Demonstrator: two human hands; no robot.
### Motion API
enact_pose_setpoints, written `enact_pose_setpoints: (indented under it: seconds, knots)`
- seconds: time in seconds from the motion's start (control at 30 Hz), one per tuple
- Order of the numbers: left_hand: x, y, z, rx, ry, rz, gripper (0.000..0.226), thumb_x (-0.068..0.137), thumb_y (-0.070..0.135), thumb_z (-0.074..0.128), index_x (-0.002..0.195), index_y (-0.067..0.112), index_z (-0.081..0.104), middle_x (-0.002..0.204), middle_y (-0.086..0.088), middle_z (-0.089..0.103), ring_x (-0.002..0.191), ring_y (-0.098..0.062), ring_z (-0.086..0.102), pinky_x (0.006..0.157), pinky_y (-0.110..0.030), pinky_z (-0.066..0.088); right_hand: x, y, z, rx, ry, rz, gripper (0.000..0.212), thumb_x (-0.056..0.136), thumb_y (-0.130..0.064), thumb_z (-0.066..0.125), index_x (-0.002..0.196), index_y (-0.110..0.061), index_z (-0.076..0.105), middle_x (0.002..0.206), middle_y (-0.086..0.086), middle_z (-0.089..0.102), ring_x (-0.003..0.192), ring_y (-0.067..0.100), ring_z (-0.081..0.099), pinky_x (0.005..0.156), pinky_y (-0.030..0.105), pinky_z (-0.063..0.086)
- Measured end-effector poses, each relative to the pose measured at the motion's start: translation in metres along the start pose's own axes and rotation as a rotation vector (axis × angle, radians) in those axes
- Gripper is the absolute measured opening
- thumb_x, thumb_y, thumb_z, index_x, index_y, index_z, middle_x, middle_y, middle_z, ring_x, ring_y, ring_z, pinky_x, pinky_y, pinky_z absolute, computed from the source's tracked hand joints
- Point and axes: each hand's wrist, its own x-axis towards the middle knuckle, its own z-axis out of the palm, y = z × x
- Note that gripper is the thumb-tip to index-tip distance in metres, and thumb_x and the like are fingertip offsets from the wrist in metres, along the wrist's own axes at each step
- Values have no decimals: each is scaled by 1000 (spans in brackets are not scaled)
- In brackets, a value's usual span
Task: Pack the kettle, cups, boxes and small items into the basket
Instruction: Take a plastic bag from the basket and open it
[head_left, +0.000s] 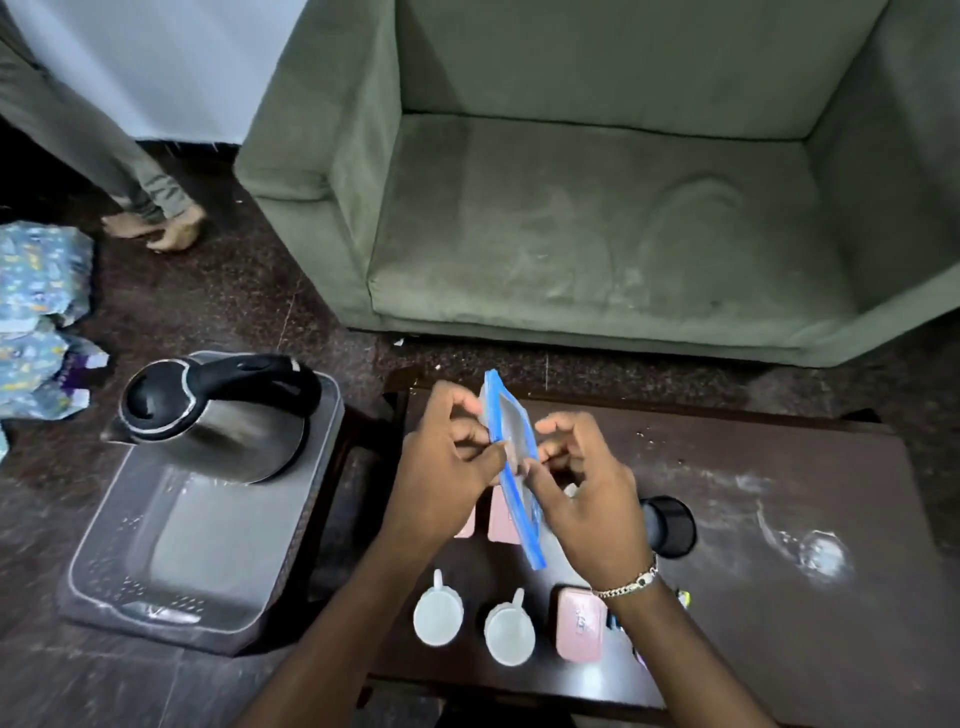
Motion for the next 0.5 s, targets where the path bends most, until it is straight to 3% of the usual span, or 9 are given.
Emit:
enact_pose_setpoints:
  seconds: [0.1, 0.17, 0.27, 0.37, 0.43, 0.5]
  knots:
    - [-3, 18, 1, 202, 27, 141, 37, 82, -6, 67, 89, 25, 49, 81, 3, 61, 55, -13, 58, 54, -28, 49, 4, -9, -25, -104, 54, -148, 28, 85, 0, 63, 91, -27, 65, 87, -9, 61, 77, 9, 62, 70, 16, 46]
    - [-6, 34, -2, 286, 47, 219, 33, 81, -13, 59, 87, 18, 63, 97, 4, 62, 67, -13, 58, 66, -29, 48, 5, -20, -46, -206, 65, -182, 21, 83, -2, 61, 87, -18, 73, 84, -2, 53, 73, 9, 56, 67, 21, 46]
    - [-9, 58, -5, 419, 78, 233, 37, 84, -14, 55, 105, 5, 77, 128, -7, 66, 110, -21, 67, 99, -33, 52, 7, -41, -70, -525, 36, -46, 24, 85, -10, 62, 102, -21, 76, 89, 3, 56, 73, 26, 62, 64, 35, 52]
    - [-19, 98, -4, 545, 9, 267, 42, 87, -9, 55, 123, 6, 74, 139, -4, 64, 125, -20, 64, 110, -28, 43, 9, -80, -94, -793, -44, 194, 28, 90, -28, 50, 113, -26, 66, 98, 13, 70, 89, 40, 67, 69, 40, 51]
    - [-25, 122, 2, 571, -21, 302, 42, 89, -5, 57, 126, 6, 72, 143, -3, 63, 128, -19, 63, 110, -24, 40, 13, -104, -106, -727, -104, 334, 29, 91, -31, 46, 112, -19, 63, 105, 18, 70, 100, 42, 65, 78, 41, 53]
    - [-30, 149, 9, 578, -46, 343, 42, 90, -2, 58, 130, 7, 70, 146, -1, 61, 129, -18, 62, 111, -24, 40, 16, -132, -118, -590, -90, 351, 30, 91, -26, 49, 111, -13, 67, 112, 18, 71, 109, 41, 63, 87, 41, 53]
